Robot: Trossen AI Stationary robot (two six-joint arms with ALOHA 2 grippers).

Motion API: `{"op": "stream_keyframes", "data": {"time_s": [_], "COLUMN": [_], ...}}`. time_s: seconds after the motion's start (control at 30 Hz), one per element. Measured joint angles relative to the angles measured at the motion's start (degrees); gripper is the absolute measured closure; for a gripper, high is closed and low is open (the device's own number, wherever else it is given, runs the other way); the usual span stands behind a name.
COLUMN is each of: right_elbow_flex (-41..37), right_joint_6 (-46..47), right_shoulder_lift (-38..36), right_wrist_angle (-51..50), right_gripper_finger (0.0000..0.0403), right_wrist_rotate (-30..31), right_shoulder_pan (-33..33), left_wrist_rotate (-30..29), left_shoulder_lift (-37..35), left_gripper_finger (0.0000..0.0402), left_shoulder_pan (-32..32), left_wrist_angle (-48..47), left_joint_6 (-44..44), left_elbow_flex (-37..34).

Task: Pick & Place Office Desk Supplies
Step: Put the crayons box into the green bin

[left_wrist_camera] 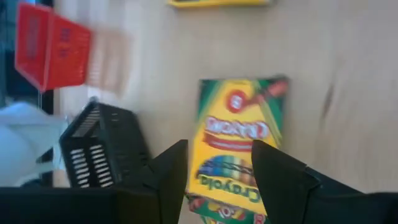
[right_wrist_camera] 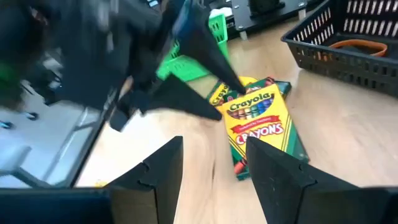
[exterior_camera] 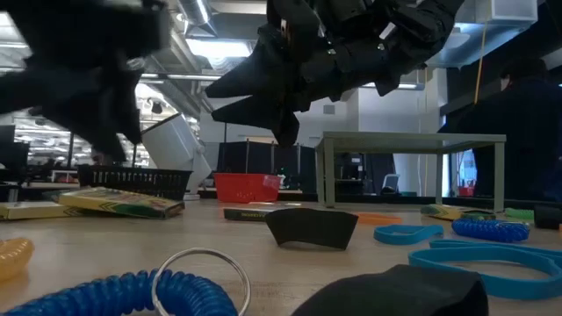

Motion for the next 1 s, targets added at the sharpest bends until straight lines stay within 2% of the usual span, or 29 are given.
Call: {"op": "stream_keyframes", "data": {"time_s": [0.13,0.3,0.43,0.57,0.67,0.8,1.0], "right_elbow_flex": [-0.01,-0.01,-0.01,-0.01,-0.01,-0.01,-0.01], "right_joint_6": [-5.14,-6.47,-6.49,-6.66,-6.66,-6.68,-6.71], "right_shoulder_lift": [0.0,0.24,0.24,0.24,0.24,0.26,0.28], "right_wrist_angle": [-0.12,-0.58,-0.64,-0.58,-0.82,-1.02,-1.54], "right_gripper_finger": [0.0225,0.0225,0.0225,0.0225,0.0225,0.0225,0.0225], "right_wrist_rotate": [1.73,3.32,3.32,3.3,3.28,3.15,3.13], "right_shoulder_pan": [1.28,2.43,2.93,3.18,3.22,3.4,3.59], "left_wrist_rotate": [1.78,6.0,14.12,17.06,17.53,20.7,22.92], "left_shoulder_lift": [-5.09,-13.09,-19.95,-25.09,-26.75,-26.9,-27.77], "left_gripper_finger": [0.0237,0.0237,0.0237,0.0237,0.0237,0.0229,0.0197], "left_shoulder_pan": [2.19,5.55,8.9,11.84,14.39,17.15,18.35], "left_wrist_angle": [-1.93,-0.44,10.89,22.9,28.21,30.43,31.19], "left_joint_6": [-6.47,-12.42,-12.9,-10.5,-11.42,-13.58,-14.09], "left_elbow_flex": [-0.75,-5.23,-13.05,-21.2,-26.04,-29.94,-29.79]}}
